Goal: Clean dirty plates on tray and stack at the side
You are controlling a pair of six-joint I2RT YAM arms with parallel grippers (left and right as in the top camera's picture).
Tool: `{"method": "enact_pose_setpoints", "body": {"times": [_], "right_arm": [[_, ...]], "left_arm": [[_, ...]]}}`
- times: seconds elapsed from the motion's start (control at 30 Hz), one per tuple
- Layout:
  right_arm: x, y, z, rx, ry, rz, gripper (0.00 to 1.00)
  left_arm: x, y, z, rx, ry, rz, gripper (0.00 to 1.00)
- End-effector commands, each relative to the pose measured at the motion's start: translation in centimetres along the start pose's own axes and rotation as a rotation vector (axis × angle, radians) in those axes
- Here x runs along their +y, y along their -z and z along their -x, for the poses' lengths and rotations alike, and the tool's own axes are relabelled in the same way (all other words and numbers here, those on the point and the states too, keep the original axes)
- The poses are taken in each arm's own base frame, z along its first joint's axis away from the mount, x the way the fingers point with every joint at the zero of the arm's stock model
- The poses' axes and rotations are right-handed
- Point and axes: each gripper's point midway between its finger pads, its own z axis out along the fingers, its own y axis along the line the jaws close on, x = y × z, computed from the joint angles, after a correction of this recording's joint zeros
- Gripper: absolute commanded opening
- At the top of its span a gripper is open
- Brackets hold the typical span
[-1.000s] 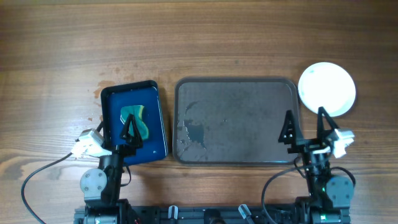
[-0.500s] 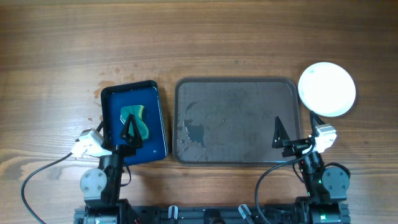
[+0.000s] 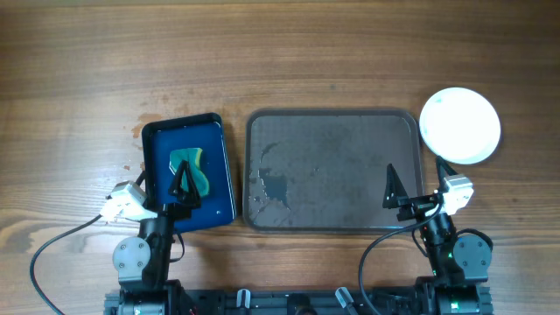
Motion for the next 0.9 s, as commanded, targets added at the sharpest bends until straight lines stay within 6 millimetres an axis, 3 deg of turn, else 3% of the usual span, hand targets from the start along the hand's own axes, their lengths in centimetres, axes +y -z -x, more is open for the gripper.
{"method": "enact_pose_setpoints", "body": {"times": [0.0, 0.33, 0.53, 0.87], "right_arm": [[0.2, 0.1, 0.3, -0.013, 0.02, 0.01, 1.0], [0.2, 0.1, 0.3, -0.013, 0.021, 0.01, 1.0], [0.2, 0.1, 0.3, -0.013, 0.021, 0.01, 1.0], [0.2, 0.1, 0.3, -0.014, 0.021, 0.01, 1.0]], "left_arm": [[0.4, 0.1, 0.1, -0.008, -0.012, 0.018, 1.0], [1.8, -0.4, -1.4, 0.075, -0.515, 0.067, 1.0], [2.8, -0.6, -3.0, 0.155, -0.516, 0.091, 1.0], [2.8, -0.6, -3.0, 0.159, -0.515, 0.091, 1.0]]}}
